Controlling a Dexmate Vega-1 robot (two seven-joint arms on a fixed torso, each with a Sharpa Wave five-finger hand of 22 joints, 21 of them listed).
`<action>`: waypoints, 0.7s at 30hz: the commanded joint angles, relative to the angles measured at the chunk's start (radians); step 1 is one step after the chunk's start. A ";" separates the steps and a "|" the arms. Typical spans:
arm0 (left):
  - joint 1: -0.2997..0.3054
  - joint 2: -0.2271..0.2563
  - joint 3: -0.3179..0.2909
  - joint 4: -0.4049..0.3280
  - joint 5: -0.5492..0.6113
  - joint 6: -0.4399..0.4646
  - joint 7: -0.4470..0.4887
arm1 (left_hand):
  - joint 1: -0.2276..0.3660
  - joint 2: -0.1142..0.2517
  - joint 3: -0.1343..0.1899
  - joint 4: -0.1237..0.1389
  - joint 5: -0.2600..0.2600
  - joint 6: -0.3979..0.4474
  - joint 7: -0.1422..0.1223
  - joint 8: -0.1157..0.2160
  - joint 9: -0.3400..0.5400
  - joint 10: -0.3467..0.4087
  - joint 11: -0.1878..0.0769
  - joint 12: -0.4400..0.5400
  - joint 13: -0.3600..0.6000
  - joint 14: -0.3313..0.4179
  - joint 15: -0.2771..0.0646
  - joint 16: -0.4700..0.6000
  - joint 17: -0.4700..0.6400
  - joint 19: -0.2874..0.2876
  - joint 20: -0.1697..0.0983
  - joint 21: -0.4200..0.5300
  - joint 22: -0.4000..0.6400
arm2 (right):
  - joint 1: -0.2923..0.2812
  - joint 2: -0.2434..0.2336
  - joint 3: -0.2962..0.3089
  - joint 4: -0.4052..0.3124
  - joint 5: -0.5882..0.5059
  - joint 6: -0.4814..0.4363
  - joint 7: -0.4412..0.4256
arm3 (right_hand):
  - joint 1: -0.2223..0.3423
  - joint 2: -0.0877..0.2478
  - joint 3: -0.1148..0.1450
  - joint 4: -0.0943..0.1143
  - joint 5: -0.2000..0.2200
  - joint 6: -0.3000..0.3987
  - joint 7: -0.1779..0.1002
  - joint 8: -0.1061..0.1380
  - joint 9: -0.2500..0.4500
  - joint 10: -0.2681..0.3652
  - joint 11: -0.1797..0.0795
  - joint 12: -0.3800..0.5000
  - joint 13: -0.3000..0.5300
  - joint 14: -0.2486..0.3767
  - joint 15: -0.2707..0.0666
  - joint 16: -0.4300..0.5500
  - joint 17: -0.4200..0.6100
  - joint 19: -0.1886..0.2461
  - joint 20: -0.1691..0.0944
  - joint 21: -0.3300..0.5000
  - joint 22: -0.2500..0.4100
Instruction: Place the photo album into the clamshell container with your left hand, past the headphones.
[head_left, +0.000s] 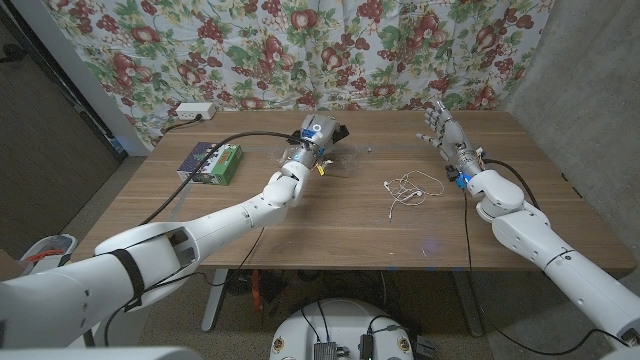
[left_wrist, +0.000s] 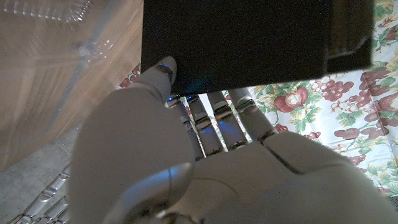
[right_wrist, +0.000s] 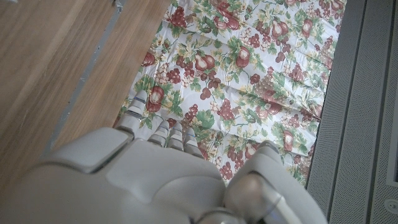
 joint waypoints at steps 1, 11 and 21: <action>0.046 0.052 -0.005 -0.081 0.051 0.012 0.033 | -0.003 -0.004 0.007 -0.002 0.010 0.005 0.000 -0.004 0.001 -0.003 -0.014 -0.010 0.005 -0.020 -0.143 -0.008 0.004 -0.022 0.004 -0.001 0.002 | -0.012 -0.001 0.005 -0.002 0.009 0.009 0.008 | -0.002 0.007 0.002 -0.003 -0.002 0.009 0.001 0.002 0.005 0.004 -0.002 0.005 0.003 -0.001 0.001 0.004 0.003 0.009 0.004 -0.001 0.003; 0.108 0.096 -0.045 -0.156 0.082 0.034 0.046 | 0.004 -0.011 0.001 -0.009 0.013 0.029 0.000 -0.002 -0.002 0.008 -0.022 -0.016 0.007 -0.063 -0.143 -0.016 0.010 -0.066 0.014 -0.008 -0.001 | -0.007 -0.003 0.002 0.004 0.014 0.011 0.027 | -0.003 0.008 0.002 -0.002 -0.002 0.011 0.000 0.003 0.005 0.005 -0.003 0.005 0.003 0.000 0.000 0.004 0.003 0.009 0.004 -0.001 0.003; 0.177 0.127 -0.074 -0.229 0.094 0.074 -0.035 | -0.057 -0.003 -0.060 0.015 0.021 -0.041 0.046 -0.068 -0.005 -0.152 0.038 -0.107 -0.031 -0.306 -0.046 -0.041 0.004 -0.381 0.155 -0.118 -0.003 | 0.003 -0.001 -0.010 0.017 0.019 0.007 0.049 | -0.005 0.009 0.002 -0.002 -0.002 0.012 -0.003 0.003 0.005 0.007 -0.005 0.006 0.003 0.001 -0.001 0.005 0.004 0.010 0.004 -0.001 0.003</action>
